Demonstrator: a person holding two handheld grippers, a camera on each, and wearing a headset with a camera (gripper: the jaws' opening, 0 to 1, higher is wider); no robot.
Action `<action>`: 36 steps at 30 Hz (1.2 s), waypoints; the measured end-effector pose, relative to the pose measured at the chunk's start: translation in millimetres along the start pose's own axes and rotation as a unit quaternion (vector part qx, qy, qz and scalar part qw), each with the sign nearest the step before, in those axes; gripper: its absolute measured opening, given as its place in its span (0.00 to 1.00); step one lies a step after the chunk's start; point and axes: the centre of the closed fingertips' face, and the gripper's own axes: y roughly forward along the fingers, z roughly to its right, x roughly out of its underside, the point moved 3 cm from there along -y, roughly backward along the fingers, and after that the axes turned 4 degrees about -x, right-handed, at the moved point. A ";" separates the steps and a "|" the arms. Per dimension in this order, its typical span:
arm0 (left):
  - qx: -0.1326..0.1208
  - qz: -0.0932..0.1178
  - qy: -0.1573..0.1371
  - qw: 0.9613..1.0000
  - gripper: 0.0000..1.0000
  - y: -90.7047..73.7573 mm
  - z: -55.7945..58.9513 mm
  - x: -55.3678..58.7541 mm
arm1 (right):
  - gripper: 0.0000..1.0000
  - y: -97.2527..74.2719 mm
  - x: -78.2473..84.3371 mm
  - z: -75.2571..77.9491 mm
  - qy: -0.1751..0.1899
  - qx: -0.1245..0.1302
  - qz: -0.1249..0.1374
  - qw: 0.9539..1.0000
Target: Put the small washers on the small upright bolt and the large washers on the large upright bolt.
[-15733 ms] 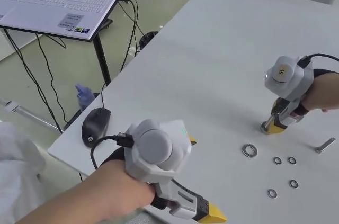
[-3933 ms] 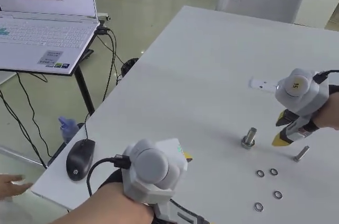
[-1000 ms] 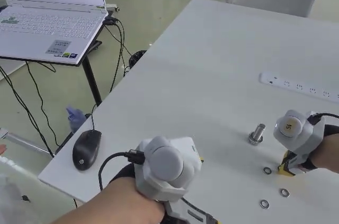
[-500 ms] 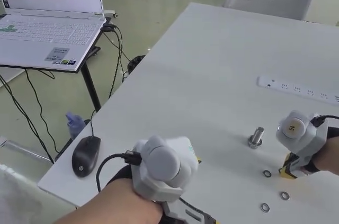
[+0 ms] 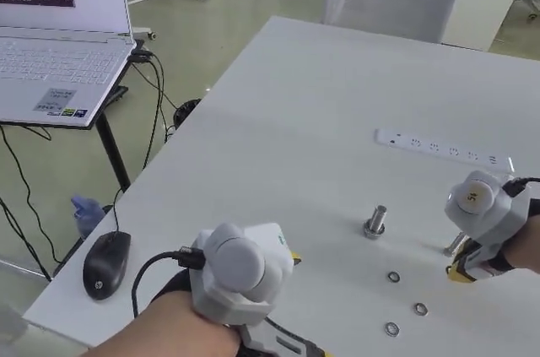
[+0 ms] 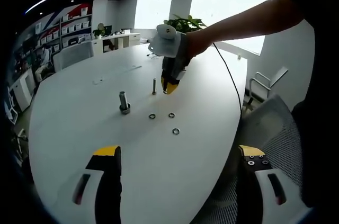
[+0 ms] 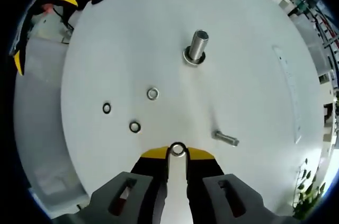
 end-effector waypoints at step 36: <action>0.000 0.010 -0.016 1.000 0.99 10.2 -6.4 -1.5 | 0.12 -33.8 -18.5 48.8 0.015 0.026 0.026 0.999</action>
